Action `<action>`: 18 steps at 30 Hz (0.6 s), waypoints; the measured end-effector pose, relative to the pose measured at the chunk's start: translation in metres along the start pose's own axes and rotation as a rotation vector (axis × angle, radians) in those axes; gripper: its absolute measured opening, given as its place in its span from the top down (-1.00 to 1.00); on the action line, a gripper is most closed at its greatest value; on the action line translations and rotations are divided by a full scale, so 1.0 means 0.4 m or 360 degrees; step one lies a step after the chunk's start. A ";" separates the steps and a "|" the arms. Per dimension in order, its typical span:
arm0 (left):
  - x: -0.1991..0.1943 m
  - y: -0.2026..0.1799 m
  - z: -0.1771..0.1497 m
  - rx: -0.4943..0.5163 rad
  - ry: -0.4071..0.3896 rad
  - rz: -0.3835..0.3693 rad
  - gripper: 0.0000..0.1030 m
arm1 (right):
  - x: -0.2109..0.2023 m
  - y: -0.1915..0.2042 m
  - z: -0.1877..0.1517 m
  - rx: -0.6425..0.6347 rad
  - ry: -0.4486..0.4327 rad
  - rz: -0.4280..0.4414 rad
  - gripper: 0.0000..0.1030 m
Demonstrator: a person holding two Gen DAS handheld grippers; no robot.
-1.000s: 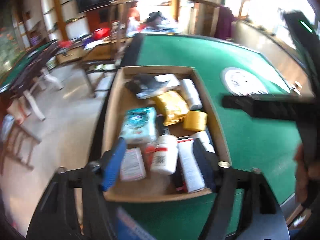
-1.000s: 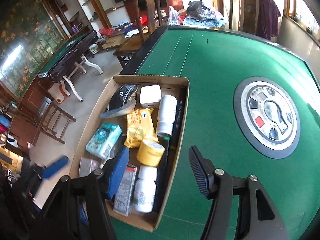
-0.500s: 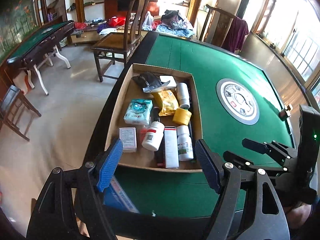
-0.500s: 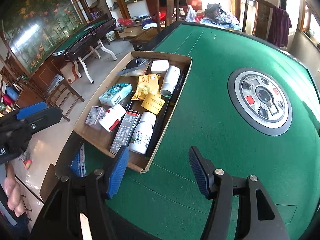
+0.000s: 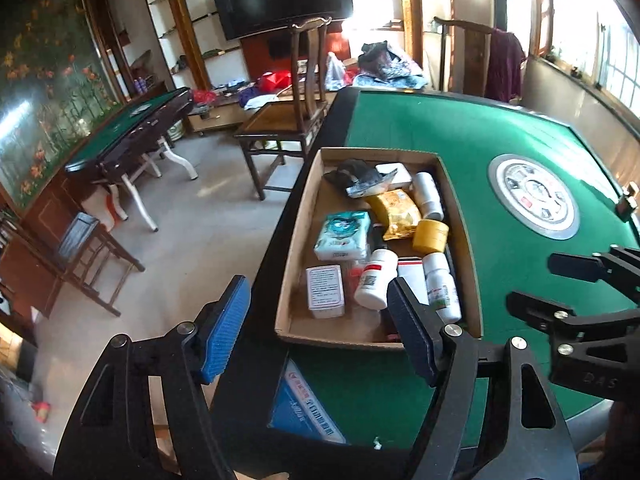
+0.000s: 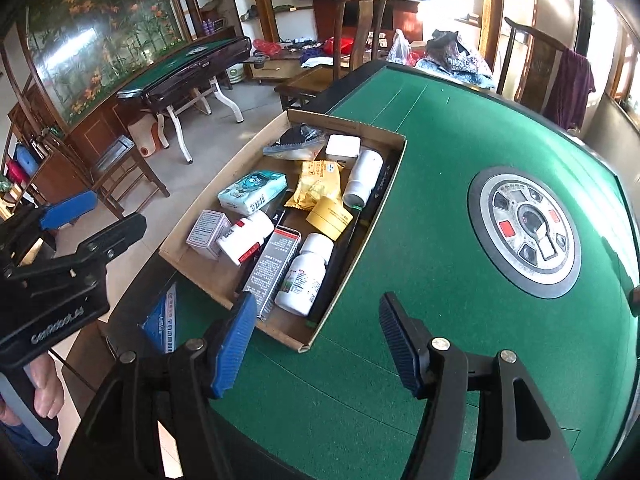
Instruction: Organize objects
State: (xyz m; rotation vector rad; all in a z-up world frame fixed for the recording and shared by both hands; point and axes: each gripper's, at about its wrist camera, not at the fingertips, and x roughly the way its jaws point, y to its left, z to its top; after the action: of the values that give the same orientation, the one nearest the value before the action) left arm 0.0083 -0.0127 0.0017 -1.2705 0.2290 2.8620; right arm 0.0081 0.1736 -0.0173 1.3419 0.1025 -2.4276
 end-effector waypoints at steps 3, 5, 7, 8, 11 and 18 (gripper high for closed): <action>-0.003 0.007 0.002 0.0025 -0.0034 0.0049 -0.40 | 0.005 0.013 0.008 -0.0020 -0.0003 -0.0004 -0.28; -0.008 0.009 0.006 0.0030 -0.0054 0.0058 -0.40 | 0.009 0.020 0.012 -0.0037 0.0000 -0.0013 -0.40; -0.012 0.014 0.010 0.0029 -0.0068 0.0074 -0.40 | 0.009 0.024 0.015 -0.0056 -0.0004 -0.0014 -0.45; -0.013 0.011 0.012 0.0029 -0.0074 0.0078 -0.40 | 0.009 0.027 0.017 -0.0064 -0.0005 -0.0019 -0.46; -0.018 0.009 0.015 0.0034 -0.0088 0.0082 -0.40 | 0.009 0.030 0.020 -0.0084 -0.0007 -0.0018 -0.47; -0.029 0.005 0.023 0.0026 -0.0110 0.0081 -0.40 | 0.008 0.027 0.023 -0.0083 -0.0012 -0.0020 -0.47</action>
State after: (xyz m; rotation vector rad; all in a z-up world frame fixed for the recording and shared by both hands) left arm 0.0094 -0.0128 0.0166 -1.1777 0.2873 2.9342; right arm 0.0029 0.1606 -0.0139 1.3131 0.1716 -2.4231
